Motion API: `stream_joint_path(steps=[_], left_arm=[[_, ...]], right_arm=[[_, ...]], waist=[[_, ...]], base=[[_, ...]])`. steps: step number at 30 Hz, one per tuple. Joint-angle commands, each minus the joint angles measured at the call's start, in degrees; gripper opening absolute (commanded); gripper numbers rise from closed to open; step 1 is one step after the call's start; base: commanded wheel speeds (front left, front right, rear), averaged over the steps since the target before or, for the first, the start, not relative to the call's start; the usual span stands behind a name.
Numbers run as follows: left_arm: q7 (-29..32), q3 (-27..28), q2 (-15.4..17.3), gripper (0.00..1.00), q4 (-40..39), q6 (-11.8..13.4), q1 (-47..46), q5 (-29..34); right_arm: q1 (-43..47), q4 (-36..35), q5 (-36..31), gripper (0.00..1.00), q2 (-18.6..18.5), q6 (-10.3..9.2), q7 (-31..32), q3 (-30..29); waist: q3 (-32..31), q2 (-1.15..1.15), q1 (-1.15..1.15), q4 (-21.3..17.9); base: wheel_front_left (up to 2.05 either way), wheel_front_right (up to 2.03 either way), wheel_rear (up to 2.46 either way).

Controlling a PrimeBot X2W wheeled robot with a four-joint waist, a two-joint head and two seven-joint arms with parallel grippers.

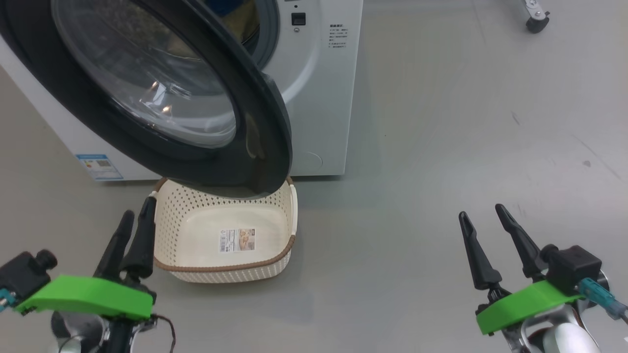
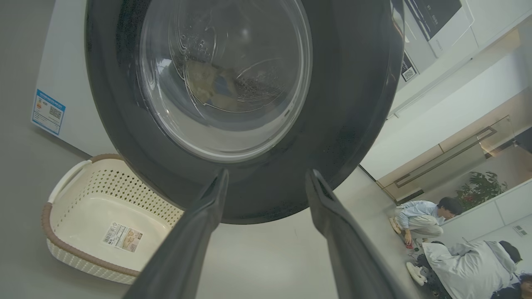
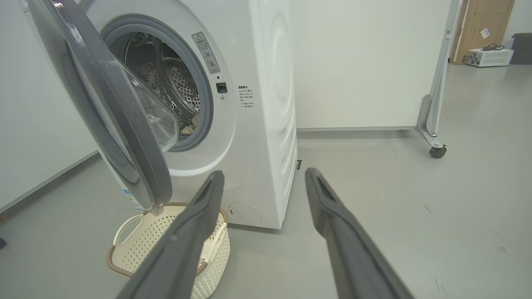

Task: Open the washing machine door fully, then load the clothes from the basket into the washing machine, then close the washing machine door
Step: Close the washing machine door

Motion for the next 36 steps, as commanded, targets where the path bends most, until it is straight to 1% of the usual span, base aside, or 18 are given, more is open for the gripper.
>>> stream_joint_path(steps=[1,3,6,9,12,17,20,25,36], left_arm=[[-2.2,1.5,2.4,1.0,-0.8,-0.2,-1.0,3.9],[-5.9,0.8,3.2,1.0,1.0,0.2,0.0,9.8],[-9.7,-0.7,4.0,1.0,2.8,2.7,1.0,17.9],[-12.9,-2.5,4.5,1.0,3.5,5.8,2.0,25.3],[-15.1,-4.3,4.6,1.0,4.0,8.5,3.3,30.8],[-16.7,-6.9,4.8,1.0,4.2,11.4,5.4,36.6],[-17.2,-7.9,4.9,1.0,4.0,12.5,6.3,38.7],[-17.3,-9.1,4.4,1.0,3.4,13.6,7.1,39.9],[-17.4,-9.5,3.9,1.0,3.9,14.1,7.2,39.4]], right_arm=[[-1.1,-2.3,-0.5,1.0,-0.2,-0.16,-0.1,0.8],[-0.7,-2.6,-0.8,1.0,-0.2,-0.16,0.2,0.7],[0.1,-3.3,-1.3,1.0,-0.2,-0.16,0.7,0.5],[0.8,-4.0,-1.7,1.0,-0.2,-0.16,1.3,0.5],[1.5,-4.6,-2.1,1.0,-0.2,-0.16,1.9,0.5],[2.5,-5.4,-2.5,1.0,-0.2,-0.16,2.7,0.5],[3.1,-5.8,-2.7,1.0,-0.2,-0.16,3.1,0.5],[3.7,-6.4,-2.9,1.0,-0.2,-0.16,3.6,0.4],[4.0,-6.5,-3.0,1.0,-0.2,-0.16,3.8,0.1]], waist=[[-0.4,0.0,0.01,0.4],[-0.8,0.0,0.01,0.8],[-1.5,0.0,0.01,1.4],[-2.1,0.0,0.01,1.8],[-2.4,0.0,0.01,2.1],[-2.9,0.0,0.01,2.4],[-2.9,0.0,0.01,2.4],[-2.9,0.0,0.01,2.5],[-3.2,0.0,0.01,2.6]], base=[[0.0,0.0,0.0],[0.0,0.0,0.0],[0.0,0.0,0.0],[0.0,0.0,0.0],[0.0,0.0,0.0],[0.0,0.0,0.0],[0.0,0.0,0.0],[0.0,0.0,0.0],[0.0,0.0,0.0]])
